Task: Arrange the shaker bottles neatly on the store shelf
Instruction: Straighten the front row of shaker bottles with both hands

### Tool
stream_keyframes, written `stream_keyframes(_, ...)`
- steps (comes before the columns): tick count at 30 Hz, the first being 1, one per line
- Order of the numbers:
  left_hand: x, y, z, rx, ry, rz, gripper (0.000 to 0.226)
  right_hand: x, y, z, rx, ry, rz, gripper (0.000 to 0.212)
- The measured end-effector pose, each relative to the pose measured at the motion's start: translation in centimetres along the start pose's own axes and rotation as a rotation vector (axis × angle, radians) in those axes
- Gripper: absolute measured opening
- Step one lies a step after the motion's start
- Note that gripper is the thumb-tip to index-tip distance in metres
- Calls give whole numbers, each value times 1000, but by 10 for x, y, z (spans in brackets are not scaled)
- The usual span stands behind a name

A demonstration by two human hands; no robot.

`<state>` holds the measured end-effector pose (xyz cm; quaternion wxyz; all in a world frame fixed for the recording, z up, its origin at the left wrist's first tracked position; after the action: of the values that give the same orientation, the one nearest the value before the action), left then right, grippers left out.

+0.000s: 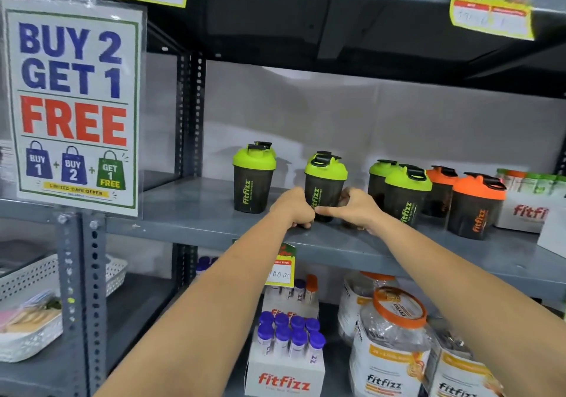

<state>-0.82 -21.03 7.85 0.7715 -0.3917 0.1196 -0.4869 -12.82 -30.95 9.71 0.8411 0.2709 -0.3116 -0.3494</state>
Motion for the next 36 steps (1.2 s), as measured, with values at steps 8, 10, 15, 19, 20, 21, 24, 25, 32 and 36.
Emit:
stream_keyframes(8,0,7,4,-48,-195,-29,13,-2,-22,2,198,192,3,53)
stream_keyframes(10,-4,4,5,-6,-213,-37,5,-3,-24,2,227,199,17,49)
stream_keyframes(15,-6,2,2,38,-167,-57,15,-1,-23,-2,253,223,52,44)
stream_keyframes(19,-8,1,5,84,-213,-57,22,2,-22,-7,234,236,73,41)
stream_keyframes(20,-8,1,6,90,-217,-53,21,3,-23,-8,235,239,74,41)
stream_keyframes(21,-8,0,6,94,-217,-50,21,4,-23,-8,240,243,74,41)
stream_keyframes(24,-9,0,7,90,-218,-51,20,4,-25,-9,246,256,76,42)
stream_keyframes(25,-9,-1,8,89,-219,-52,21,4,-25,-8,246,257,77,42)
stream_keyframes(32,-12,1,11,112,-238,-54,21,0,-22,-9,228,288,74,33)
stream_keyframes(36,-29,-10,18,241,-396,-47,31,-10,-33,7,294,324,10,65)
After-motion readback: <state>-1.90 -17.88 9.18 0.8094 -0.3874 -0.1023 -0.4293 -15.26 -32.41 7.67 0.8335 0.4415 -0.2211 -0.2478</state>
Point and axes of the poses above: each hand's wrist, its own x-axis towards the middle knuckle, its own z-axis out of the back of the hand, y = z × x, the point moved 8 cm from there along x, towards the middle knuckle, and after that the axes turned 2 degrees about -z, right-handed, at the moved point
